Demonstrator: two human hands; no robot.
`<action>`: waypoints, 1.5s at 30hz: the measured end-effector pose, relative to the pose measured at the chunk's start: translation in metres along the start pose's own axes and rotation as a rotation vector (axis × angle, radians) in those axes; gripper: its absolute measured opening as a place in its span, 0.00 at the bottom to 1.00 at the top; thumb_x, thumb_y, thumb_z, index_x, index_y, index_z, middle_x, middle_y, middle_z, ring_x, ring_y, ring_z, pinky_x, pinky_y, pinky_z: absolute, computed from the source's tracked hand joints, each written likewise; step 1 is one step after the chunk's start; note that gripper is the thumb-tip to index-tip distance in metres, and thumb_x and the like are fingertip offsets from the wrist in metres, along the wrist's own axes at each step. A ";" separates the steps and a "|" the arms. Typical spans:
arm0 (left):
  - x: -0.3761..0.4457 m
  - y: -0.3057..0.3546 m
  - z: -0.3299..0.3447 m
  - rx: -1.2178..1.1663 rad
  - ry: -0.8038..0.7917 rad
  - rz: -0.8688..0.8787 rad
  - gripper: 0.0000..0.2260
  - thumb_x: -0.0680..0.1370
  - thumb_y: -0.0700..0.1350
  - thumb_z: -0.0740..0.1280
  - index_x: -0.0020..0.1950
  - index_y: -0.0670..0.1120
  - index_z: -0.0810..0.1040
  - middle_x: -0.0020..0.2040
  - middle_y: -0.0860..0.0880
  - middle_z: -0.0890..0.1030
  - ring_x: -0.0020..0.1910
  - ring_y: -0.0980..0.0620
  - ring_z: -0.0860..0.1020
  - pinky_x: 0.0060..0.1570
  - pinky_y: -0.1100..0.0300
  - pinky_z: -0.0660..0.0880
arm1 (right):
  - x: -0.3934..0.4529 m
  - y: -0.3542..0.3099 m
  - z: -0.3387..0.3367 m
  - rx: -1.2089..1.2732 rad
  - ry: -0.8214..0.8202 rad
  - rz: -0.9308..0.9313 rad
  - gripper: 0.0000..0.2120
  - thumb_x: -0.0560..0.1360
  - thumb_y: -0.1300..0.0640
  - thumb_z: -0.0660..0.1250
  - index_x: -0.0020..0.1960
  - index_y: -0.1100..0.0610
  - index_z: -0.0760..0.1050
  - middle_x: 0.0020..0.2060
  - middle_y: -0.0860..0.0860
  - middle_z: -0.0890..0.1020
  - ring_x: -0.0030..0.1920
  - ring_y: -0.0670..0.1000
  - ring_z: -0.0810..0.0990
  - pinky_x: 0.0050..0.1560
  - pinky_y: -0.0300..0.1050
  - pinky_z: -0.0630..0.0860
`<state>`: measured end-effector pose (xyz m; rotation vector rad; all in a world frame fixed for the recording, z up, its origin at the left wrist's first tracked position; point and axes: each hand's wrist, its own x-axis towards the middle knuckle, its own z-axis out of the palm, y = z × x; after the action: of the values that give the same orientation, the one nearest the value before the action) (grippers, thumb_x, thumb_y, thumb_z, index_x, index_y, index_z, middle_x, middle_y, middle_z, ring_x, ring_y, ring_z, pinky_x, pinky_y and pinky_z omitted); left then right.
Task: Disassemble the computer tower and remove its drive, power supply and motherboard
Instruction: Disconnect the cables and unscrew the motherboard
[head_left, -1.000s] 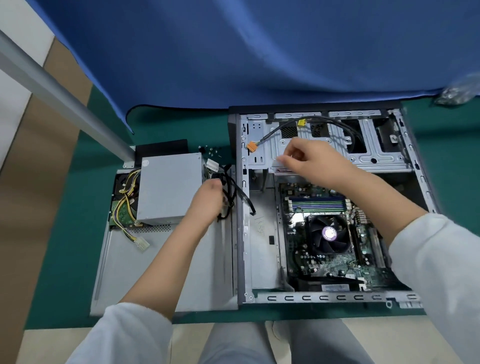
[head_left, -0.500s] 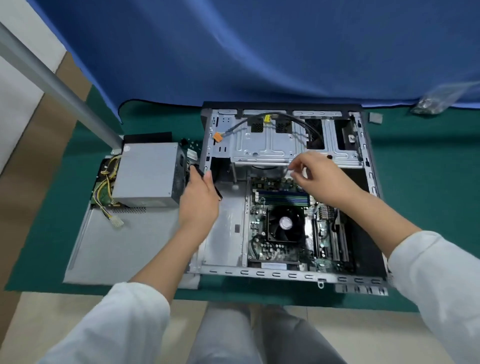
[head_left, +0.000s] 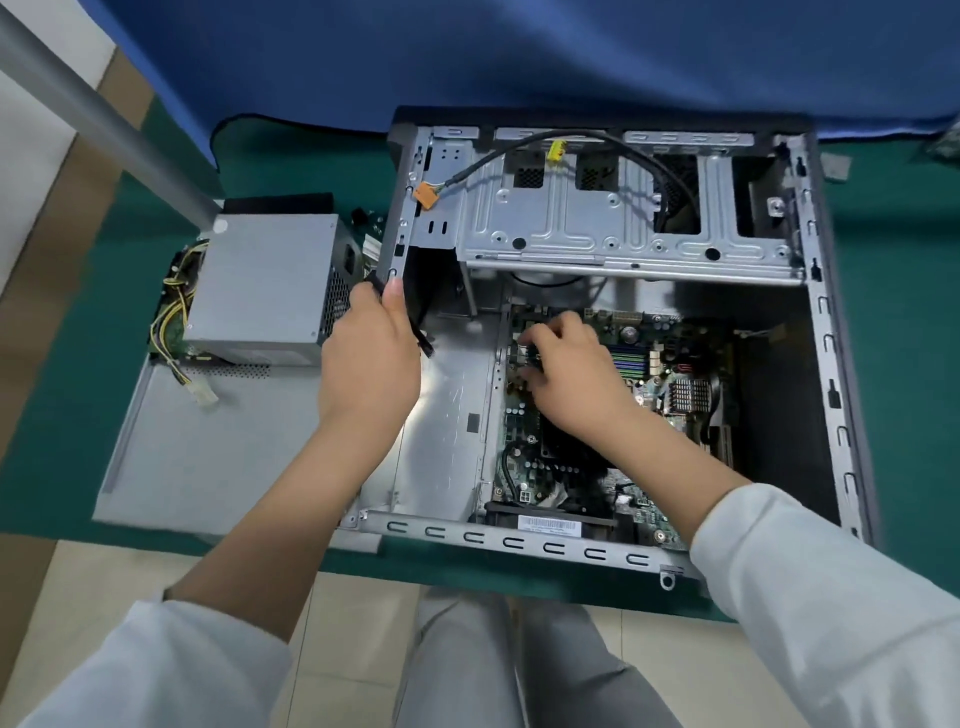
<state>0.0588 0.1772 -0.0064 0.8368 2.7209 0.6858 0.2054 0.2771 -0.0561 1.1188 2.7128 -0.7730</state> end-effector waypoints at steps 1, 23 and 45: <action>0.000 0.000 0.000 0.000 0.004 0.000 0.19 0.83 0.56 0.46 0.50 0.42 0.67 0.42 0.42 0.74 0.42 0.39 0.72 0.40 0.49 0.68 | 0.000 -0.002 0.002 -0.025 0.008 -0.036 0.20 0.74 0.61 0.64 0.65 0.57 0.68 0.61 0.57 0.67 0.60 0.59 0.67 0.59 0.53 0.69; -0.002 -0.003 -0.001 -0.029 0.033 0.057 0.18 0.82 0.57 0.49 0.48 0.43 0.65 0.38 0.45 0.70 0.38 0.41 0.67 0.37 0.52 0.61 | 0.016 -0.013 0.022 -0.229 -0.005 0.020 0.08 0.75 0.51 0.65 0.48 0.52 0.81 0.48 0.49 0.78 0.48 0.56 0.77 0.40 0.45 0.74; -0.003 -0.003 -0.002 -0.049 0.032 0.060 0.16 0.83 0.55 0.49 0.48 0.44 0.65 0.35 0.48 0.68 0.36 0.43 0.67 0.35 0.55 0.58 | 0.016 -0.011 0.027 -0.166 0.056 0.051 0.07 0.74 0.52 0.67 0.47 0.52 0.83 0.40 0.50 0.82 0.52 0.53 0.71 0.36 0.45 0.73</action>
<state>0.0590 0.1728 -0.0054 0.9069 2.7044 0.7817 0.1834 0.2675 -0.0795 1.1827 2.7227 -0.5054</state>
